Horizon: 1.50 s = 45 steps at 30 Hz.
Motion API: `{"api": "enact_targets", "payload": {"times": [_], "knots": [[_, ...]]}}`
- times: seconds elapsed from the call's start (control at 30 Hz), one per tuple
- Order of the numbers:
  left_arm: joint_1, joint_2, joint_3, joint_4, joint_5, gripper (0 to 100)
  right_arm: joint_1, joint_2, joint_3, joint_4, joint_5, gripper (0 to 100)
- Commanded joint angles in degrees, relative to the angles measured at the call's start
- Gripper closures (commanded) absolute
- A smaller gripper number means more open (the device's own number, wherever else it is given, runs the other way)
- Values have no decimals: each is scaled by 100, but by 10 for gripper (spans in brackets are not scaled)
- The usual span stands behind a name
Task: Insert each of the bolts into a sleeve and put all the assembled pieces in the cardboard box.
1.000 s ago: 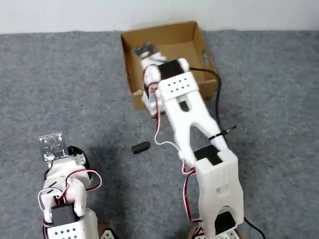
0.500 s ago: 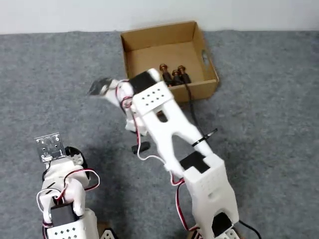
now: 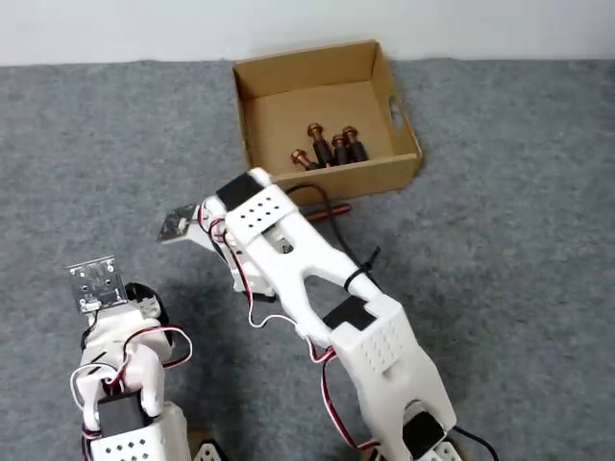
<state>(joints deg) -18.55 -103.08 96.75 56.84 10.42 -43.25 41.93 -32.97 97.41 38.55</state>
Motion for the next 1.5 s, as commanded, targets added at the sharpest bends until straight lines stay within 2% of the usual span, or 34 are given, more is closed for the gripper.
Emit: {"api": "enact_targets", "payload": {"times": [0.0,0.2,0.37,0.57,0.77,0.87,1.1,1.47], "knots": [[-35,-9,-22,-149,-44,993,13,163,-35,-374,53,796],[-35,-9,-22,-149,-44,993,75,558,-35,-919,53,816],[-26,-9,-22,-149,-44,993,75,708,-35,-1015,53,994],[-26,-9,-22,-149,-44,993,242,593,-62,-910,18,988],[-26,-9,-22,-149,-44,993,532,-110,-70,-40,-9,990],[-26,-9,-22,-149,-44,993,681,-541,-70,514,-343,990],[-18,-9,-22,-149,-44,993,1191,-1833,536,549,-1187,990],[70,-9,-22,-149,-44,993,2132,-4356,2804,532,-2778,990]]}}
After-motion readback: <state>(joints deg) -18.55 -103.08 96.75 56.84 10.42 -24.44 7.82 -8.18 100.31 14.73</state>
